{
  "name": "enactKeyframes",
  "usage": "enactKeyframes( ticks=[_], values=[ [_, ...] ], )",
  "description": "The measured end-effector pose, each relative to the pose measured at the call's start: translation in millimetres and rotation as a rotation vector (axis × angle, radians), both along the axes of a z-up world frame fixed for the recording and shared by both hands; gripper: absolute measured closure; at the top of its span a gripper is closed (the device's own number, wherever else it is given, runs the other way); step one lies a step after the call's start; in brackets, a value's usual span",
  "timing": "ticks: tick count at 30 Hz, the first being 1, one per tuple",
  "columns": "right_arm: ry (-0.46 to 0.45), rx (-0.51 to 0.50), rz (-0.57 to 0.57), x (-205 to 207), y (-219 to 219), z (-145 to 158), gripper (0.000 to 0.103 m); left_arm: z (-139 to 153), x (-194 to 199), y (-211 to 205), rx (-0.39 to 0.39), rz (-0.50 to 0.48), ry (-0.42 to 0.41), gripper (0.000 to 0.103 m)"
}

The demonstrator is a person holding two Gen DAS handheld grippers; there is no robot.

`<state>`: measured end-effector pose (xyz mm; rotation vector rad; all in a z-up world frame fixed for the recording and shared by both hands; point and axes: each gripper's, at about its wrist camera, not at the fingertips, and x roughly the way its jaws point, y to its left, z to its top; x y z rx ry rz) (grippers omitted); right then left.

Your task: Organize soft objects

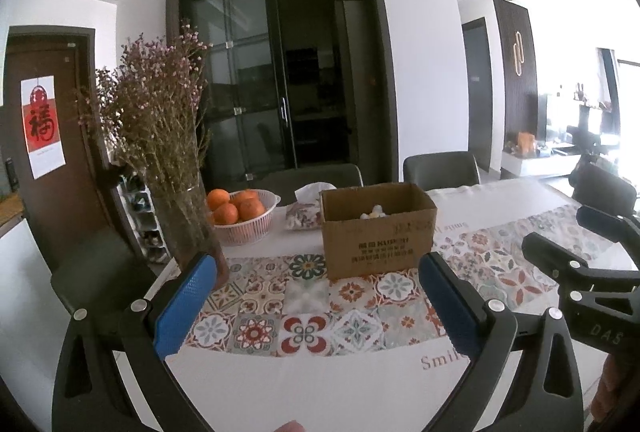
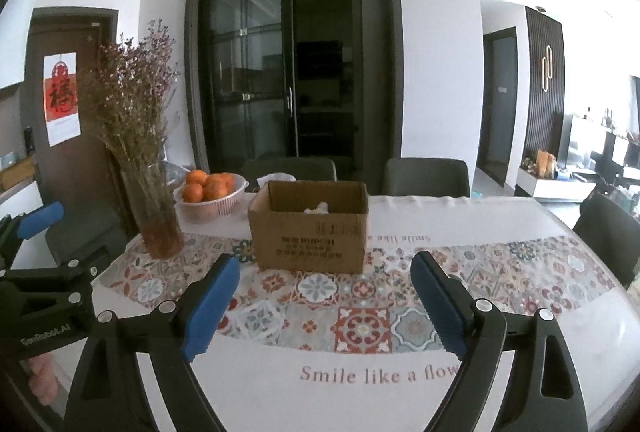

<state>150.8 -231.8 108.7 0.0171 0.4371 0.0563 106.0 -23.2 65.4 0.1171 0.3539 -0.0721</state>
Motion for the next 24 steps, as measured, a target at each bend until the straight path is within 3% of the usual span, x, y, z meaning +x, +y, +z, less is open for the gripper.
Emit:
enactKeyframes(
  ticks=[12,24],
  values=[
    [0.009,0.001,0.019,-28,3,-9,0.014,-16,-34,7,-0.02,-0.019,0.027,0.0],
    [0.032,0.009,0.015,-38,-3,-21,0.014,-27,-44,1,-0.009,-0.032,0.049,0.0]
  ],
)
